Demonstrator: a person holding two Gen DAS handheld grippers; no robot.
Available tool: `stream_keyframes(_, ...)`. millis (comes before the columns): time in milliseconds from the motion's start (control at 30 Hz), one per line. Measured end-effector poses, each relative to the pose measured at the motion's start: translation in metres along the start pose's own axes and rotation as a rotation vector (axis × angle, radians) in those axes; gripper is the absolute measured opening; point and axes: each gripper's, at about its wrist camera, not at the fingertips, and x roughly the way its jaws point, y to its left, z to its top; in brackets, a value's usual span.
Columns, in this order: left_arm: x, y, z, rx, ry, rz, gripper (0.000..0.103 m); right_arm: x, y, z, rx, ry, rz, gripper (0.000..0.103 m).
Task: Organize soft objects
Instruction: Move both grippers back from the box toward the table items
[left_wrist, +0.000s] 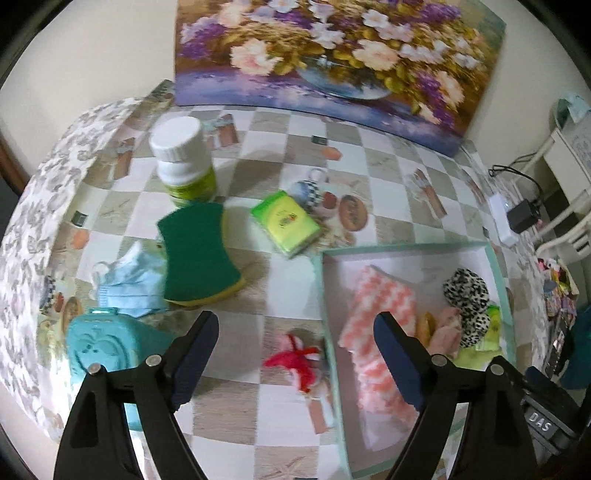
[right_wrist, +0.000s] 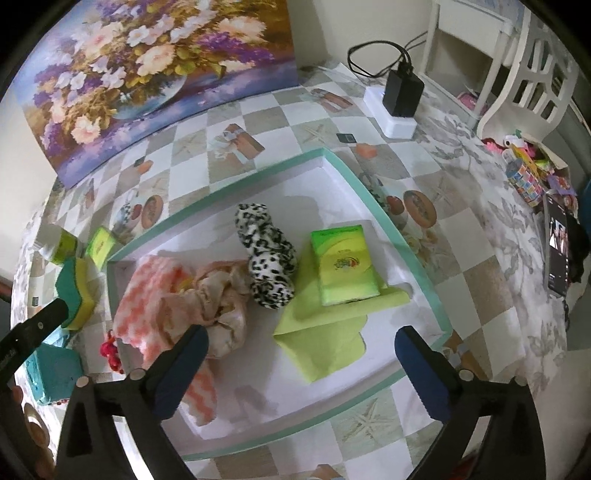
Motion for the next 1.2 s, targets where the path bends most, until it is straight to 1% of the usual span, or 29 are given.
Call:
stream_keyframes(67,-0.002,0.006,0.001,-0.002,-0.009,0.017,0.091,-0.002,0.003,0.001,-0.008,-0.009,0.007,0.103)
stream_keyframes(100,-0.003,0.008,0.001,-0.005,-0.012,0.018,0.095,-0.003,0.004,0.001,-0.010,-0.012,0.008,0.103)
stream_keyframes(133,-0.005,0.013,0.001,-0.011,-0.016,0.017,0.096,-0.004,0.005,0.002,-0.012,-0.013,0.009,0.103)
stream_keyframes(333,-0.020,0.037,0.004,-0.058,-0.054,0.021,0.096,-0.015,0.014,0.004,-0.034,-0.040,0.029,0.103)
stream_keyframes(500,-0.037,0.064,0.007,-0.105,-0.092,0.027,0.096,-0.023,0.027,0.007,-0.050,-0.054,0.062,0.103)
stream_keyframes(600,-0.047,0.086,0.007,-0.141,-0.116,0.049,0.096,-0.028,0.034,0.009,-0.052,-0.067,0.082,0.103)
stream_keyframes(733,-0.059,0.122,0.006,-0.215,-0.137,0.105,0.096,-0.035,0.048,0.010,-0.065,-0.094,0.115,0.103)
stream_keyframes(900,-0.064,0.161,0.001,-0.301,-0.141,0.151,0.096,-0.038,0.071,0.009,-0.108,-0.108,0.159,0.103)
stream_keyframes(1200,-0.063,0.201,-0.009,-0.386,-0.119,0.166,0.096,-0.031,0.124,0.000,-0.198,-0.080,0.272,0.103)
